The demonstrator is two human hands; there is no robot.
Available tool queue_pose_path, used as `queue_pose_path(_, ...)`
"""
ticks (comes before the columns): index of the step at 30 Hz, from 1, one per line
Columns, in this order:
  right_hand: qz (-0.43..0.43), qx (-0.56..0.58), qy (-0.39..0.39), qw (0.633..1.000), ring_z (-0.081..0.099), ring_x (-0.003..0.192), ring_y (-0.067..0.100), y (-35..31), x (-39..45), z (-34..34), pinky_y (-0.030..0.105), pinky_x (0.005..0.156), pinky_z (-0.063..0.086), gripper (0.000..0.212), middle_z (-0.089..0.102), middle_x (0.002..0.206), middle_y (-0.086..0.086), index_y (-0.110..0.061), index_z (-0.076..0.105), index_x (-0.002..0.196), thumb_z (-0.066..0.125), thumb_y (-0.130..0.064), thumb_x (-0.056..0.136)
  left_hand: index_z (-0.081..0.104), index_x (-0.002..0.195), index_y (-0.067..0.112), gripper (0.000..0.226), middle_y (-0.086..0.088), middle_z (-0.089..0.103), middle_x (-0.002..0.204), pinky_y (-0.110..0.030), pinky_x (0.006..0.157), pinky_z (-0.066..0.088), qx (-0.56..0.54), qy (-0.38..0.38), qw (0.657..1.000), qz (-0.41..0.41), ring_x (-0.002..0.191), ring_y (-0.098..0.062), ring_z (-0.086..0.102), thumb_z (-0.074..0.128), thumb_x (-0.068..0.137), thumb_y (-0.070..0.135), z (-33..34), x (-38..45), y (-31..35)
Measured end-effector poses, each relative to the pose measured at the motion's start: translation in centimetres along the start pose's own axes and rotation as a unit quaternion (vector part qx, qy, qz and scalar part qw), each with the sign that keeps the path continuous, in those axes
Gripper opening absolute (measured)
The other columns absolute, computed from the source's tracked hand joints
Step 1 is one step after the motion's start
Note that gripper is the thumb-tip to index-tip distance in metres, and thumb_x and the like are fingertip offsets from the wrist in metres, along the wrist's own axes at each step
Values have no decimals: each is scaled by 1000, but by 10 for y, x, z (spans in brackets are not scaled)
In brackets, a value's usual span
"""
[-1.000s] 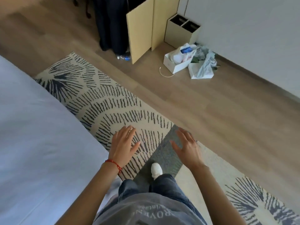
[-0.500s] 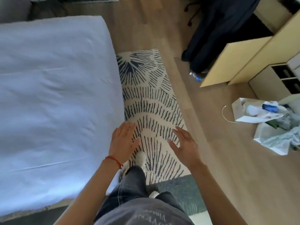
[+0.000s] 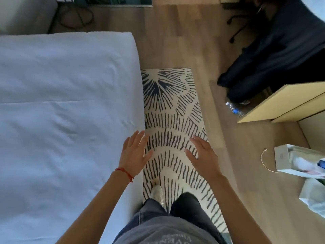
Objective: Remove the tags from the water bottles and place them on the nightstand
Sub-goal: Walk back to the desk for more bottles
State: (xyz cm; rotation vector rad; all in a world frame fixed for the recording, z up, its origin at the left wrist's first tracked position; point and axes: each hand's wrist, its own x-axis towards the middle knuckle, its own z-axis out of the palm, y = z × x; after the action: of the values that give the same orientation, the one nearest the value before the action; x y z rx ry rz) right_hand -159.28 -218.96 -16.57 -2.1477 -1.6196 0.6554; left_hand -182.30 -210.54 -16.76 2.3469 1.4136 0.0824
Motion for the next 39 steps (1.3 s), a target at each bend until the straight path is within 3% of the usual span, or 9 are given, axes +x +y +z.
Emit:
queue_pose_path(4, 3, 24, 7, 1000, 33, 134, 12, 1, 73, -16, 27, 107, 26, 47, 39, 146, -2, -18, 45, 135, 52, -36, 92, 34, 138, 11, 56, -12, 32, 148, -44, 113, 18, -8, 2, 1000, 1, 139, -29, 23, 44, 92, 41, -12, 73, 0)
queue_pose_path(9, -15, 11, 10, 1000, 36, 134, 16, 23, 180, -36, 33, 108, 31, 47, 42, 145, 1, -16, 47, 133, 55, -33, 91, 33, 139, 10, 58, -13, 31, 149, -44, 113, 18, -14, -5, 1000, -19, 139, -29, 23, 39, 92, 45, -16, 177, 2)
queue_pose_path(13, -29, 7, -9, 1000, 34, 135, 16, 39, 275, -60, 35, 109, 31, 47, 40, 146, -1, -18, 46, 134, 53, -35, 91, 36, 137, 9, 74, -14, 35, 146, -44, 111, 21, -21, 24, 999, -41, 138, -29, 26, 17, 83, 57, -32, 268, 4)
queue_pose_path(20, -64, -6, -43, 997, 34, 135, 17, 37, 428, -102, 35, 109, 32, 47, 40, 146, 2, -15, 46, 134, 53, -35, 92, 41, 134, 7, 66, -16, 40, 143, -46, 109, 24, -39, 59, 995, -71, 135, -33, 31, 29, 87, 52, -80, 403, 0)
queue_pose_path(23, -74, -11, -50, 996, 32, 135, 16, 26, 492, -104, 34, 110, 30, 46, 39, 147, 1, -16, 46, 134, 52, -35, 92, 38, 136, 8, 55, -14, 36, 146, -44, 111, 21, -42, 64, 994, -82, 137, -31, 28, 46, 91, 40, -94, 458, -20)
queue_pose_path(27, -75, -15, -40, 996, 35, 134, 19, 9, 581, -99, 36, 110, 32, 46, 41, 145, 4, -13, 48, 133, 53, -32, 92, 38, 136, 10, 69, -13, 36, 146, -45, 111, 23, -30, 63, 994, -80, 137, -30, 27, 24, 85, 54, -115, 544, -57)
queue_pose_path(32, -41, -3, -29, 999, 34, 135, 19, -19, 692, -98, 34, 110, 30, 47, 41, 145, 4, -13, 47, 133, 54, -32, 92, 38, 136, 10, 54, -14, 36, 146, -46, 111, 23, -21, 53, 996, -67, 138, -31, 26, 50, 91, 37, -151, 654, -109)
queue_pose_path(39, -19, 3, 2, 1000, 31, 136, 17, -54, 829, -115, 30, 108, 27, 46, 38, 147, 0, -16, 46, 134, 53, -32, 92, 46, 129, 5, 51, -17, 43, 141, -50, 107, 31, -11, 59, 998, -22, 133, -34, 34, 53, 89, 35, -209, 789, -151)
